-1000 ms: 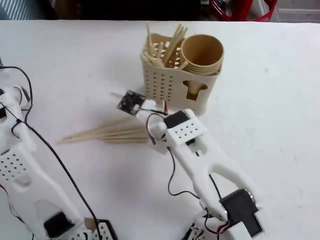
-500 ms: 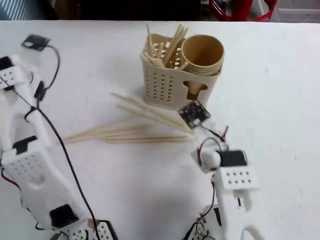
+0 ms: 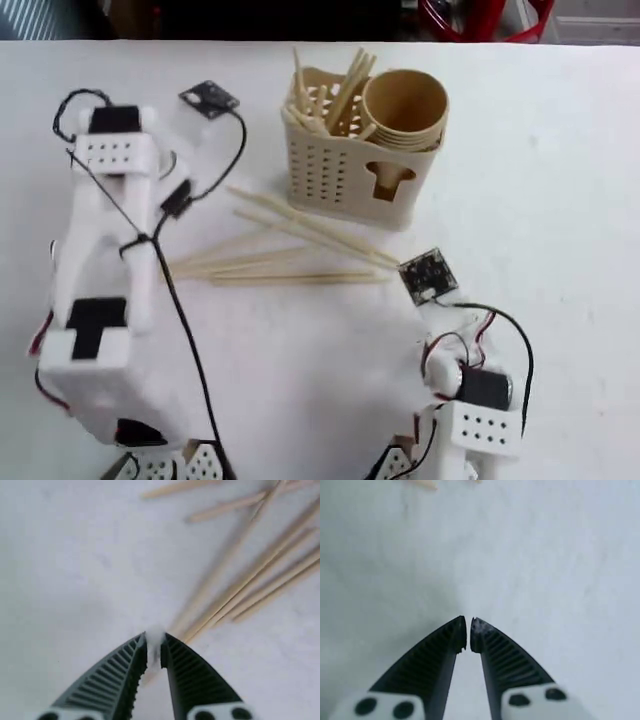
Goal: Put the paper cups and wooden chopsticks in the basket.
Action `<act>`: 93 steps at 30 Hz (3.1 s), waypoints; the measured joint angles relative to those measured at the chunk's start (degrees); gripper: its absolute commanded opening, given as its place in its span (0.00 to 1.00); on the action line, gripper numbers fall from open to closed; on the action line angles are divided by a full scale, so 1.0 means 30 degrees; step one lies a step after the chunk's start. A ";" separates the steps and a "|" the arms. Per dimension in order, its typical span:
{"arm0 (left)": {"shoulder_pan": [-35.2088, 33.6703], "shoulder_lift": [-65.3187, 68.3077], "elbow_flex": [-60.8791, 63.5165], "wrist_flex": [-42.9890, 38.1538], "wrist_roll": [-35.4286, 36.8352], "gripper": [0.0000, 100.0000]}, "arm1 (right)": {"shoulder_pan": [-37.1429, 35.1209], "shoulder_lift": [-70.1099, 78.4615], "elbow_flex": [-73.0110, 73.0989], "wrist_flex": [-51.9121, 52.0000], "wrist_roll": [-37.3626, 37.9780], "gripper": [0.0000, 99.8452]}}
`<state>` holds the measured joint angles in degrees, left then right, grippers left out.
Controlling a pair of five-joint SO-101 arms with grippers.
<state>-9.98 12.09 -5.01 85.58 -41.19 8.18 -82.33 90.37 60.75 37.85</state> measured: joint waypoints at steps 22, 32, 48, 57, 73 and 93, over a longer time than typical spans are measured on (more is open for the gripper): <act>0.5802 -0.0791 0.9289 -0.9260 0.2051 0.20 | 0.0938 -0.6154 0.1817 0.2256 0.1084 0.03; 0.5070 0.1758 0.6388 -0.9201 0.2051 0.20 | 0.0938 -0.6505 0.1993 0.2256 0.1084 0.03; 0.3634 0.2725 0.5128 -0.8586 0.2081 0.20 | 0.0703 -0.6505 0.1993 0.2256 0.1084 0.03; 0.2168 -0.0410 0.8850 -0.9582 0.1524 0.20 | 0.0703 -0.6505 0.1993 0.2256 0.1084 0.03; 0.1114 -0.0938 1.0110 -1.3099 0.0059 0.20 | 0.0703 -0.6505 0.1993 0.2256 0.1114 0.03; 0.1260 0.2579 0.6623 -1.1282 -0.1963 0.13 | 0.0703 -0.6505 0.1993 0.2256 0.1114 0.03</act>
<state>-6.20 19.82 14.86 51.74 -47.08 10.29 -101.85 96.35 67.52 41.19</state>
